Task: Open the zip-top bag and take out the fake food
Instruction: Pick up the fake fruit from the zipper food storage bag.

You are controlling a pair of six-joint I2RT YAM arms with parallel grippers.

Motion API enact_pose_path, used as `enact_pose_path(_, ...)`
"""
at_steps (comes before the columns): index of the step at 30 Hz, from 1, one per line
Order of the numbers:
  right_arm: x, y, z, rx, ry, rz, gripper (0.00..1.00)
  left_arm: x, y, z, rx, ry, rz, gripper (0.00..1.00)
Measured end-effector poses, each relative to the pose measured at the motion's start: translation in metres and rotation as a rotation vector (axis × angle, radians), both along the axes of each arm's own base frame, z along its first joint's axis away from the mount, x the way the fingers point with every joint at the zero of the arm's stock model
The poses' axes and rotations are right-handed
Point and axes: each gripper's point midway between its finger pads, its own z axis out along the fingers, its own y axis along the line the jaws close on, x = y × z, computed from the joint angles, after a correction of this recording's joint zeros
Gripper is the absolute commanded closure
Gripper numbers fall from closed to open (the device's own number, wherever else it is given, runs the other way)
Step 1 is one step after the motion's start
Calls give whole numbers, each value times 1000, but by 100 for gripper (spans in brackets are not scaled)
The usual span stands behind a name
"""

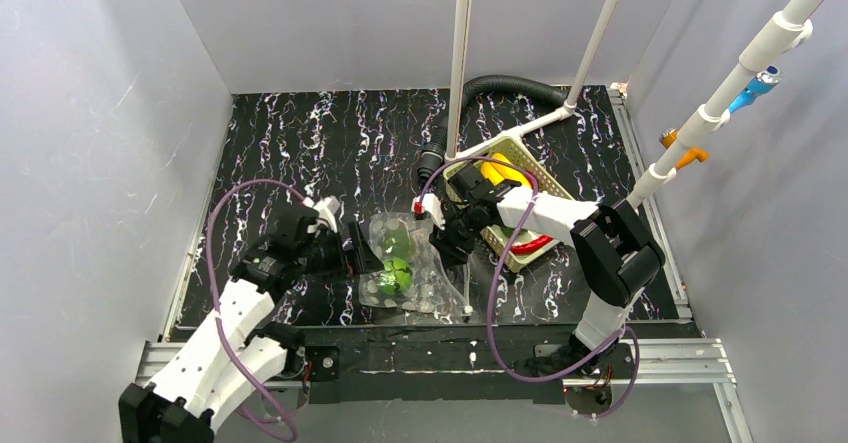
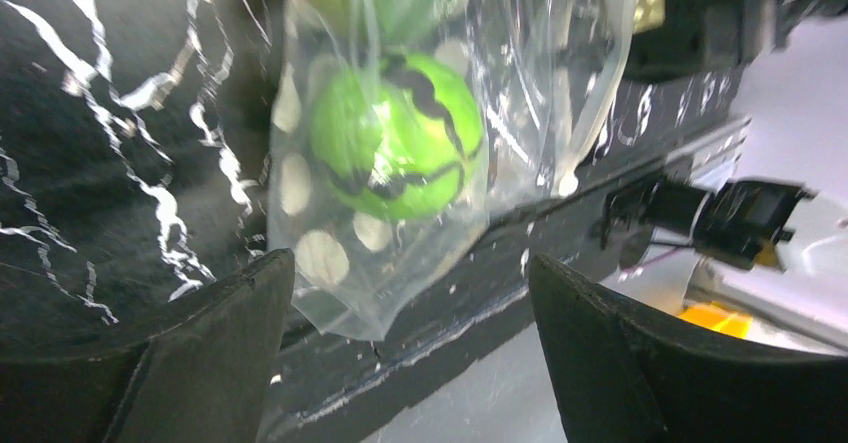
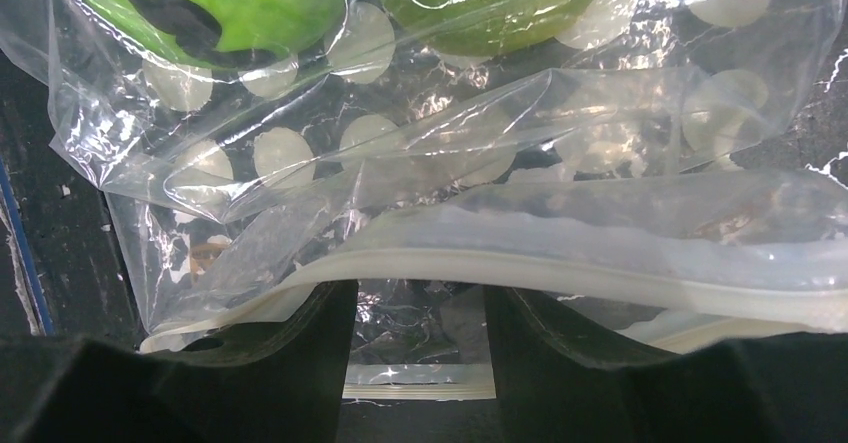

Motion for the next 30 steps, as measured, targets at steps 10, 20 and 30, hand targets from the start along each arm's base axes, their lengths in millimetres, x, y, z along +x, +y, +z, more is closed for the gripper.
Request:
enact_pose_path(10, -3, 0, 1, 6, 12, 14, 42, -18, -14, -32, 112, 120, -62, 63)
enact_pose_path(20, -11, 2, 3, 39, 12, 81, 39, -15, -63, -42, -155, 107, -198, 100)
enact_pose_path(30, -13, 3, 4, 54, 7, 105, 30, 4, -61, 13, -321, -78, -166, 100)
